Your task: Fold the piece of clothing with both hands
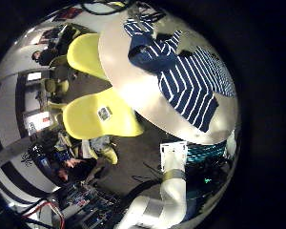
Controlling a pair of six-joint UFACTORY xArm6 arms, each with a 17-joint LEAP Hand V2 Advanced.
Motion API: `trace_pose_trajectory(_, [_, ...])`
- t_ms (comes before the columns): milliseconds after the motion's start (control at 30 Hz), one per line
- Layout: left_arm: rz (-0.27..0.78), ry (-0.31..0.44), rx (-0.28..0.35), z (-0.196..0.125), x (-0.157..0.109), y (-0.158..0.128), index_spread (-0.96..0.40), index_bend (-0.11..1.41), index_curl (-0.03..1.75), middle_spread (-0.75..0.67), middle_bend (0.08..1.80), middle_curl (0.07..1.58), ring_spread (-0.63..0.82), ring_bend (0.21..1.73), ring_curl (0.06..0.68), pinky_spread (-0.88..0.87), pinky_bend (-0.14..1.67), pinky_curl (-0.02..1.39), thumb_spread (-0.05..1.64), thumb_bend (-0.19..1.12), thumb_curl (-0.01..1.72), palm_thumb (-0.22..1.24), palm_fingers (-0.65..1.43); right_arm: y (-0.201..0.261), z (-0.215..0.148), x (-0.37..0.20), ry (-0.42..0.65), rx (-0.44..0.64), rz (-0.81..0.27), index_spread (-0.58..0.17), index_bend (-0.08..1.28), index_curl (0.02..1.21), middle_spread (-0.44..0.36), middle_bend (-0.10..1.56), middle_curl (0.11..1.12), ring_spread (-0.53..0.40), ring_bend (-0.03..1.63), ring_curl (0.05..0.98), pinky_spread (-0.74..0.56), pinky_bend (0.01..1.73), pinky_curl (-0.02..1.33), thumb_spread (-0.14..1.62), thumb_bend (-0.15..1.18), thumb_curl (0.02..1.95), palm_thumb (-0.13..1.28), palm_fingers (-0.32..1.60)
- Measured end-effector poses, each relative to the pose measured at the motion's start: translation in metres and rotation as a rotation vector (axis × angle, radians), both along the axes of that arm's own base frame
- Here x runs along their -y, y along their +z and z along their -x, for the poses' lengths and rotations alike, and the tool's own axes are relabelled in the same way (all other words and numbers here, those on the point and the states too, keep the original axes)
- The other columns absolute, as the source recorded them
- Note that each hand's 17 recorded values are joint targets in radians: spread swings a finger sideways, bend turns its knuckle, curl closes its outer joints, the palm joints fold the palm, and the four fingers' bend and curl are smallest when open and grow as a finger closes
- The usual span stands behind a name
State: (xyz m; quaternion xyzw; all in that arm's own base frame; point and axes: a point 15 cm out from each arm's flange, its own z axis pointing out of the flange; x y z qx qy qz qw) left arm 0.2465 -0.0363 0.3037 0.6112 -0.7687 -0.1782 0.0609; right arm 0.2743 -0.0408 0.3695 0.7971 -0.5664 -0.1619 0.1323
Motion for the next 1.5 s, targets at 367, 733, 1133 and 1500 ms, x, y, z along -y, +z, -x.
trace_pose_trajectory(367, [0.065,-0.135,0.008,0.021,0.012,-0.086,0.08,0.14,0.32,0.26,0.20,0.37,0.30,0.76,0.212,0.28,0.45,0.38,1.00,-0.04,0.30,0.21,0.06,-0.017,0.003,-0.002,-0.030,-0.049,0.003,-0.311,0.17,0.34,0.024,0.28,0.38,0.089,0.65,0.186,0.38,0.53,0.14,1.40,-0.01,0.39,0.67,0.34])
trace_pose_trajectory(733, [0.022,-0.203,0.050,0.021,0.010,-0.141,0.10,0.18,0.32,0.30,0.19,0.34,0.37,0.75,0.204,0.37,0.44,0.36,0.92,-0.03,0.30,0.18,0.05,-0.022,-0.001,-0.019,-0.032,-0.066,0.033,-0.310,0.18,0.34,0.017,0.29,0.38,0.090,0.64,0.192,0.38,0.52,0.14,1.40,-0.01,0.38,0.68,0.35])
trace_pose_trajectory(1133, [-0.010,-0.207,0.080,0.006,0.014,-0.160,0.06,0.17,0.35,0.12,0.34,0.40,0.22,0.72,0.192,0.27,0.35,0.32,0.93,-0.01,0.33,0.31,0.31,-0.025,0.000,-0.021,-0.043,-0.080,0.041,-0.314,0.18,0.34,0.014,0.29,0.39,0.081,0.64,0.197,0.38,0.51,0.15,1.41,-0.01,0.37,0.68,0.35])
trace_pose_trajectory(1500, [-0.074,-0.212,0.124,-0.023,0.011,-0.148,-0.20,0.20,0.29,-0.30,0.74,0.66,-0.40,1.28,0.417,-0.41,1.03,0.59,1.09,-0.02,0.33,0.50,1.00,-0.024,0.000,-0.020,-0.046,-0.081,0.040,-0.318,0.18,0.34,-0.002,0.30,0.39,0.066,0.64,0.201,0.38,0.49,0.16,1.41,-0.01,0.37,0.66,0.36])
